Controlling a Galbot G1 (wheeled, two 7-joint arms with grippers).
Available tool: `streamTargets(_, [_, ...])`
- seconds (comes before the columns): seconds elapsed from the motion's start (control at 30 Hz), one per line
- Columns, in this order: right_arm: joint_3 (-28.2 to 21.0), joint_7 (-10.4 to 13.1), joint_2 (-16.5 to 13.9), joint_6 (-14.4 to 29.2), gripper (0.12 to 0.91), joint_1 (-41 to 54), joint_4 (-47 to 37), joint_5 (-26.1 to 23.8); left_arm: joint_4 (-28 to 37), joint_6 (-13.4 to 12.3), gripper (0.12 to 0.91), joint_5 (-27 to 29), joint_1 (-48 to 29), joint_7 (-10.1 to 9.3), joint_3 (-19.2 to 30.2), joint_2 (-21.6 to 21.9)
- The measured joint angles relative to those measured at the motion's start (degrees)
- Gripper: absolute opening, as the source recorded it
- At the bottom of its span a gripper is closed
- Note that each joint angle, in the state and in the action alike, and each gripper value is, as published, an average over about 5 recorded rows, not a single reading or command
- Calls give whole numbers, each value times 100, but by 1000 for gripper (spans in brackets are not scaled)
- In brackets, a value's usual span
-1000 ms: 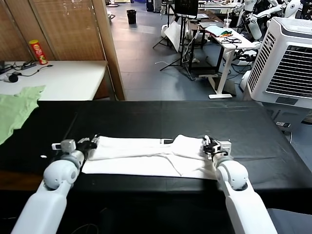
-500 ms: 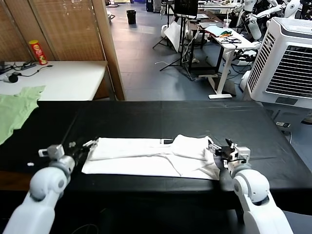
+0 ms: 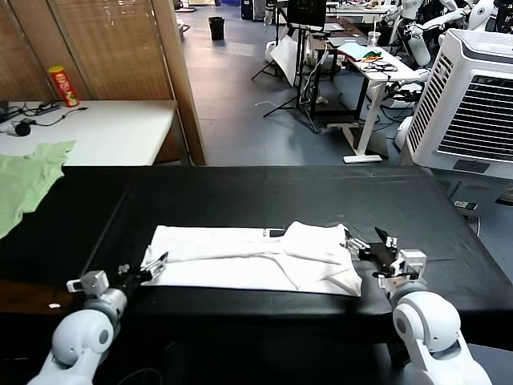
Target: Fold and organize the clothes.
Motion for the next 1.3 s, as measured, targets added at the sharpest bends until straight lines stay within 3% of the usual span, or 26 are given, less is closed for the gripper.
streamTargets(0.17, [-10,-1,31,5,798,-37,31,-26,58,-28,627,3,-1,16,-4,-32])
streamTargets(0.4, [-22,-45,65,44,798,-57,35,-130,-3,69,269,146,-75,10,87,-117])
streamTargets(0.5, [-22,-68,76,61,798,-65,34,-156,-5,116,170,292,-126,6,112,-133])
streamTargets(0.63, [-10,-74,82,62,798,-68,31,-169,30,37,146,716,-155,1,110,-99])
streamTargets(0.8, [47,-71,78,61,798,-63,35,-169,127,-319,146,1519,-59,39,-11,146])
streamTargets(1.1, [33,-58,128,60,798,-65,-11,-172,696,-1059,146,2090,2,-18,-456,1443])
streamTargets(1.2, [22,-49,179,60,798,-90,-14,-204,846,-1046,146,2312,-11,-158,-547,1799])
streamTargets(1.3, [16,-44,229,62,798,-131,-7,-266,766,-859,146,2449,42,-238,-544,1908])
